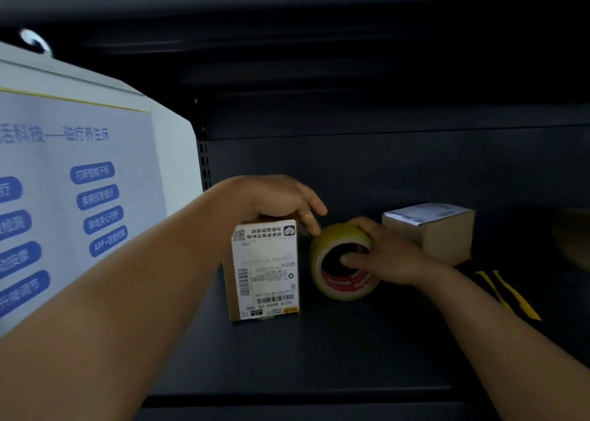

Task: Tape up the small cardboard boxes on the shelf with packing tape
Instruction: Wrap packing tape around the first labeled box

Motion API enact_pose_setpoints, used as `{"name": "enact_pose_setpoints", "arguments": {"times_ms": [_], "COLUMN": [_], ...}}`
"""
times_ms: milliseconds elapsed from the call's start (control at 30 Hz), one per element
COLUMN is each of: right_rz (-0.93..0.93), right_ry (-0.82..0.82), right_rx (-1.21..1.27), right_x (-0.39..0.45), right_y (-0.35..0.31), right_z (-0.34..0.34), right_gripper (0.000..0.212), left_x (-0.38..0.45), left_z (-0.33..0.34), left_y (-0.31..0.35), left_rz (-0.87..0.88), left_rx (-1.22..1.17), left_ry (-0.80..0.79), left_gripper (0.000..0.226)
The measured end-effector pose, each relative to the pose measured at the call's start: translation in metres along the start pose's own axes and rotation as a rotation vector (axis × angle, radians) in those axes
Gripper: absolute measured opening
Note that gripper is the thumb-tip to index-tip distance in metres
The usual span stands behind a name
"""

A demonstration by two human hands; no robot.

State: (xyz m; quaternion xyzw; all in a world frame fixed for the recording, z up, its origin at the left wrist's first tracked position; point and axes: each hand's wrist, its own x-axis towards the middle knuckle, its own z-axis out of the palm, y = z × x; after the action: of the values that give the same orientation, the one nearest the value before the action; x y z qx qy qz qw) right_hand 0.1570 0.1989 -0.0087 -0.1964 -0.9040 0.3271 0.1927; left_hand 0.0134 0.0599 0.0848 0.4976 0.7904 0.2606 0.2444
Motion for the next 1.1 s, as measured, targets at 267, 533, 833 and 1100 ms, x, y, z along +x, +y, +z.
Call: {"name": "enact_pose_setpoints", "arguments": {"times_ms": [267,533,833,1100], "right_rz": [0.184,0.387,0.779,0.621], "right_ry": [-0.029,0.316,0.157,0.042], "right_rx": [0.025,-0.404,-0.481,-0.573], "right_x": [-0.025,-0.054,-0.058,-0.052], "right_y": [0.007,0.028,0.048,0.037], "right_z": [-0.021,-0.049,-0.048,-0.036], "right_gripper": [0.084,0.017,0.038,0.043], "left_x": [-0.002,-0.001,-0.005,-0.005], "left_z": [-0.001,0.004,0.01,0.02], "left_y": [-0.002,0.003,0.008,0.022], "left_rz": [0.045,0.037,0.014,0.016], "left_rx": [-0.03,-0.001,-0.038,-0.079], "left_ry": [-0.005,0.043,0.09,0.121], "left_gripper": [0.03,0.028,0.027,0.029]}}
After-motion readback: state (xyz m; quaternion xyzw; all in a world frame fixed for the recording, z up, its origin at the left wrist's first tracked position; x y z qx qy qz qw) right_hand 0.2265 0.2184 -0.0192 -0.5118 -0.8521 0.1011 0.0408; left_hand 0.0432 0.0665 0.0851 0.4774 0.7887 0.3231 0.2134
